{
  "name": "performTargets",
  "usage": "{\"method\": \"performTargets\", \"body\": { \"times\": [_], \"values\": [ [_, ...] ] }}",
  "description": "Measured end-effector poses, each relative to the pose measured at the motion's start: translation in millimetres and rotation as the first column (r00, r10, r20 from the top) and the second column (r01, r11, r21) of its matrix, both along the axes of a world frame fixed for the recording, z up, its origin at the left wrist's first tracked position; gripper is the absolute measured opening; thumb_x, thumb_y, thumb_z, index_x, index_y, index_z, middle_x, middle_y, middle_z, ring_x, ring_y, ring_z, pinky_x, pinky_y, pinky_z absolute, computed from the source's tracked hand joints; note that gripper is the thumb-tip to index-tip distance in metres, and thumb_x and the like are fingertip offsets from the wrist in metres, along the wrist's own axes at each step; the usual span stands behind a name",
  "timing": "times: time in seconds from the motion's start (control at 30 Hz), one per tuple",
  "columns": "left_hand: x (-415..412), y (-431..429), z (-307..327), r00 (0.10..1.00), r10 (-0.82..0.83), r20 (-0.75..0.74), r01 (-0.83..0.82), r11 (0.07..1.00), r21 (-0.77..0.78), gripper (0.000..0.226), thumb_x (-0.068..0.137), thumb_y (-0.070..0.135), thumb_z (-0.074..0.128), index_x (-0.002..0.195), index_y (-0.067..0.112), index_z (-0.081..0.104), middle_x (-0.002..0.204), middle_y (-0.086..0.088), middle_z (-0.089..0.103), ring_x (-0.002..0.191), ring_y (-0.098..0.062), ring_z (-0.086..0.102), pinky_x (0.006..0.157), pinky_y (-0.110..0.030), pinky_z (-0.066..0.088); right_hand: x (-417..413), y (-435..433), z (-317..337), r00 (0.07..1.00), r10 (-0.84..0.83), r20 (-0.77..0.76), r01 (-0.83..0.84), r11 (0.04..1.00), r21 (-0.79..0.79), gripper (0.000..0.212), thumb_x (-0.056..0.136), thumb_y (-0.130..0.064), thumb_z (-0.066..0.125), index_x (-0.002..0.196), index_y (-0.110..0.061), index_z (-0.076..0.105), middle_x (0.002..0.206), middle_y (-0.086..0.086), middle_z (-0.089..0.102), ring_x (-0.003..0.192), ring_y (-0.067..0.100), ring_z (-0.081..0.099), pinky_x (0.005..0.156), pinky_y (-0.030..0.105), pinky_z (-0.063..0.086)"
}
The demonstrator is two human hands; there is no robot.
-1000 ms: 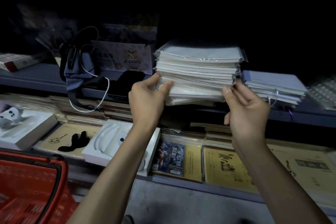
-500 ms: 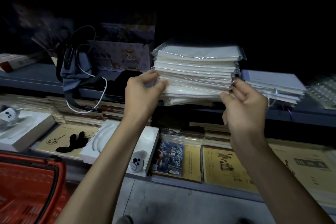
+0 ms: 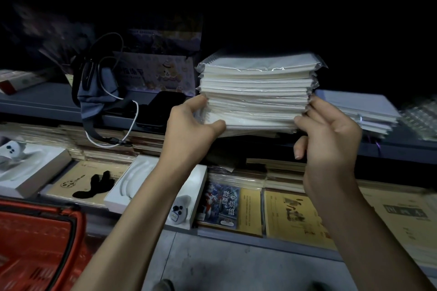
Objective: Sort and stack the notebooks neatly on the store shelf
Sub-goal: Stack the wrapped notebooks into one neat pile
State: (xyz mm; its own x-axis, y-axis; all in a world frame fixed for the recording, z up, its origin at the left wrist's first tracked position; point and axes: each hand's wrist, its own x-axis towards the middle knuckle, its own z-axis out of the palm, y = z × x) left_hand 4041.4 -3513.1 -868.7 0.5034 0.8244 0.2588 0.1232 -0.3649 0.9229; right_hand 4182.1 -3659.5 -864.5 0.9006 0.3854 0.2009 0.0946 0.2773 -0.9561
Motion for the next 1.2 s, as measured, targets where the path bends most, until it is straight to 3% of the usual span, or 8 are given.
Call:
{"method": "performTargets", "body": {
  "times": [0.13,0.27,0.4,0.6,0.77,0.93,1.1,1.2],
  "values": [
    [-0.5,-8.3,2.1,0.994,0.092,-0.054,-0.09,0.995,0.042,0.037,0.072,0.034,0.094,0.088,0.044,0.062,0.105,0.02,0.065,0.117,-0.017,0.065,0.106,-0.042,0.052,-2.0,-8.0,0.1,1.0,0.012,0.004,-0.012,1.0,-0.002,0.054,0.094,0.006,0.063,0.146,-0.008,0.055,0.142,0.007,0.062,0.06,0.026,0.053,0.039,0.021,0.037],
    [0.7,-7.3,-9.7,0.982,0.145,-0.12,-0.122,0.976,0.18,0.067,0.063,0.066,0.084,0.12,0.032,0.07,0.123,0.007,0.07,0.124,-0.025,0.061,0.105,-0.048,0.052,-1.7,-10.5,-3.1,0.999,0.001,-0.055,0.0,1.0,0.012,0.056,0.093,0.009,0.063,0.146,-0.007,0.055,0.142,0.009,0.061,0.053,0.012,0.06,0.041,0.02,0.039],
    [1.2,-17.8,-6.5,0.977,0.202,-0.073,-0.19,0.971,0.146,0.073,0.075,0.036,0.094,0.141,0.024,0.065,0.14,0.002,0.064,0.139,-0.022,0.051,0.117,-0.046,0.042,-2.3,-11.2,-2.2,0.996,-0.011,-0.09,0.014,0.999,0.035,0.055,0.093,0.01,0.062,0.145,-0.009,0.056,0.143,0.008,0.06,0.052,0.011,0.059,0.041,0.019,0.038],
    [-1.8,-30.7,-8.7,0.974,0.216,-0.075,-0.197,0.959,0.202,0.058,0.079,0.029,0.09,0.133,0.021,0.07,0.114,0.016,0.063,0.129,-0.024,0.056,0.112,-0.048,0.045,0.0,-18.5,-1.4,0.994,-0.019,-0.107,0.026,0.998,0.065,0.05,0.093,0.008,0.061,0.14,-0.009,0.06,0.138,0.007,0.065,0.053,0.016,0.052,0.042,0.02,0.038],
    [-2.8,-42.3,-12.6,0.928,0.319,-0.191,-0.223,0.889,0.399,0.058,0.088,0.039,0.083,0.141,0.023,0.065,0.142,0.014,0.061,0.131,-0.01,0.032,0.096,-0.02,0.013,6.6,-27.2,-2.3,0.988,-0.017,-0.153,0.031,0.995,0.092,0.049,0.09,0.011,0.059,0.137,-0.005,0.063,0.127,0.014,0.069,0.057,0.021,0.054,0.041,0.019,0.038],
    [-2.9,-43.6,-6.5,0.883,0.401,-0.246,-0.234,0.828,0.509,0.048,0.086,0.05,0.081,0.124,0.024,0.071,0.123,0.009,0.071,0.125,-0.021,0.037,0.087,-0.027,0.011,7.5,-25.4,-6.4,0.984,-0.033,-0.175,0.049,0.995,0.084,0.051,0.089,0.012,0.058,0.135,-0.01,0.064,0.125,0.014,0.069,0.047,0.014,0.052,0.044,0.019,0.041],
    [1.5,-43.1,0.8,0.89,0.367,-0.27,-0.226,0.87,0.438,0.058,0.083,0.049,0.085,0.132,0.022,0.067,0.123,0.002,0.069,0.128,-0.021,0.034,0.089,-0.029,0.016,2.7,-23.8,-5.5,0.989,0.001,-0.149,0.007,0.999,0.048,0.057,0.09,0.012,0.057,0.139,-0.017,0.06,0.127,0.004,0.065,0.046,0.012,0.055,0.047,0.019,0.041],
    [1.0,-37.3,3.7,0.916,0.318,-0.246,-0.238,0.922,0.307,0.061,0.076,0.05,0.09,0.127,0.027,0.068,0.114,0.006,0.065,0.132,-0.022,0.038,0.096,-0.031,0.027,-4.9,-23.2,-4.1,0.991,0.074,-0.109,-0.068,0.996,0.057,0.057,0.092,0.01,0.055,0.129,-0.033,0.057,0.105,-0.022,0.071,0.083,0.025,0.068,0.048,0.024,0.036]
  ]
}}
